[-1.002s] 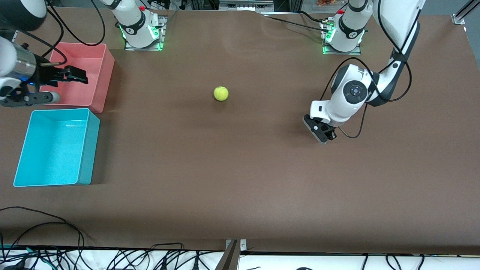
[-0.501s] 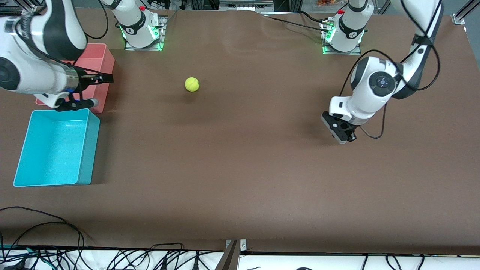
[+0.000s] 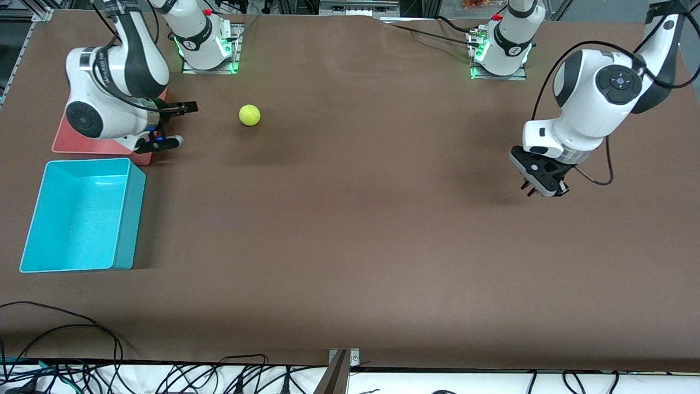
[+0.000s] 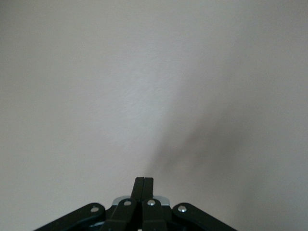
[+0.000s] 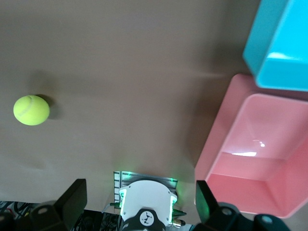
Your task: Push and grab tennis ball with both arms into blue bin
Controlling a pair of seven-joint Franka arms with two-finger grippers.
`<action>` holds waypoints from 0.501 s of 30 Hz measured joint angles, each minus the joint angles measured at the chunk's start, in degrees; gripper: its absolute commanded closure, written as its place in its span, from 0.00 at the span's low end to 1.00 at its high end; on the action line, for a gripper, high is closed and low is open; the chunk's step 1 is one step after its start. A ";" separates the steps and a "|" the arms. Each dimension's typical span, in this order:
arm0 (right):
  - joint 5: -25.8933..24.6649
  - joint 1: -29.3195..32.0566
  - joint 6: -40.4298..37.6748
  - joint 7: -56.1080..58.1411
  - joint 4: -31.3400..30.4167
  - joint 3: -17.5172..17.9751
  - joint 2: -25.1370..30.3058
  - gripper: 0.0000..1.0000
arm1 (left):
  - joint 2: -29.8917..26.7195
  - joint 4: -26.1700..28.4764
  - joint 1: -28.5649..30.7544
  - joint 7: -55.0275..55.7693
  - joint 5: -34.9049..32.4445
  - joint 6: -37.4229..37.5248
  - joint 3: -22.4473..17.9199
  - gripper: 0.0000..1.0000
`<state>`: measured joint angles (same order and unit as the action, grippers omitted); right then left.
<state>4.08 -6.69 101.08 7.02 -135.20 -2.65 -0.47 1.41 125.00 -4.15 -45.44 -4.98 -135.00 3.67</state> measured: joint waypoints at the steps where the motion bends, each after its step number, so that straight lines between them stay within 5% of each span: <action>1: 0.23 -0.08 0.69 0.00 -0.76 0.12 -0.08 0.00 | -0.32 0.03 0.09 -0.02 -0.11 0.20 0.00 0.21; 2: 0.57 -0.17 1.46 0.01 -1.51 0.24 -0.21 0.00 | -0.63 0.05 0.15 -0.03 -0.19 0.48 0.00 0.00; 15: 4.03 -1.19 10.56 0.07 -7.51 1.94 -7.15 0.00 | -6.83 0.07 0.74 -0.03 -0.34 6.84 -0.07 0.00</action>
<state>8.12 -7.88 111.63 7.09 -142.72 -0.70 -7.62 -5.42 125.07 -3.41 -45.47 -5.32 -128.16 3.59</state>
